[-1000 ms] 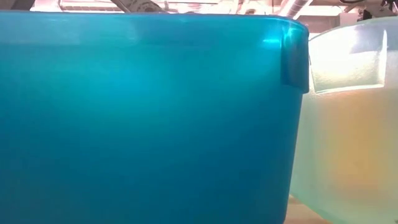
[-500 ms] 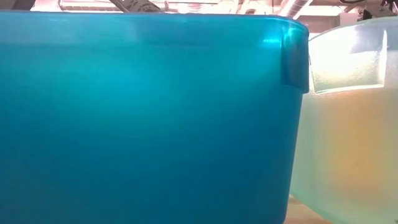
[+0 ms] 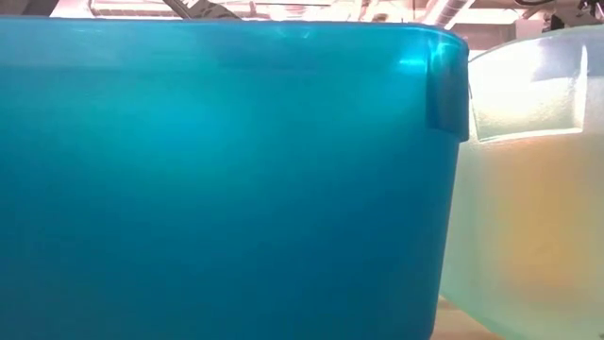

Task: Pick and place medicine bottles into bin by pill shape (circle, oval)
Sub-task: Put the small green pill bottle into the blue bin

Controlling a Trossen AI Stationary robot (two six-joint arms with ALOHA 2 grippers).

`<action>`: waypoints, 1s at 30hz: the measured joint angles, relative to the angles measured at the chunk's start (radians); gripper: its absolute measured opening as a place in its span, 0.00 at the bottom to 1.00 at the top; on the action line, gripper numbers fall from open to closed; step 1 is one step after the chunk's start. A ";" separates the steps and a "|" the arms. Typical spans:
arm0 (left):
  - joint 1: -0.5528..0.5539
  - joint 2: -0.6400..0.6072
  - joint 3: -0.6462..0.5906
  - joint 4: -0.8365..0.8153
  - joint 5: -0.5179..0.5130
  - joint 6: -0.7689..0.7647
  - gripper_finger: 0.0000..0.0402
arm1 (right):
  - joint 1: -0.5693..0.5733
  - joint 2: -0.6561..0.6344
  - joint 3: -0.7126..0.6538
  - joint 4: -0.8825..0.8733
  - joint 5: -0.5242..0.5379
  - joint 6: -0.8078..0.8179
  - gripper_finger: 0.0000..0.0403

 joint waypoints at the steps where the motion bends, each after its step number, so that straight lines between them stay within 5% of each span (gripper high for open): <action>1: 0.000 0.000 0.000 0.001 0.000 0.000 0.56 | 0.000 0.000 0.000 0.000 0.000 0.000 0.47; 18: -0.002 0.000 0.001 0.003 -0.001 -0.002 0.29 | 0.000 0.000 0.000 0.000 0.000 -0.002 0.46; 30: -0.006 0.000 0.069 -0.071 0.005 -0.057 0.29 | 0.000 0.000 0.000 0.000 0.000 -0.002 0.46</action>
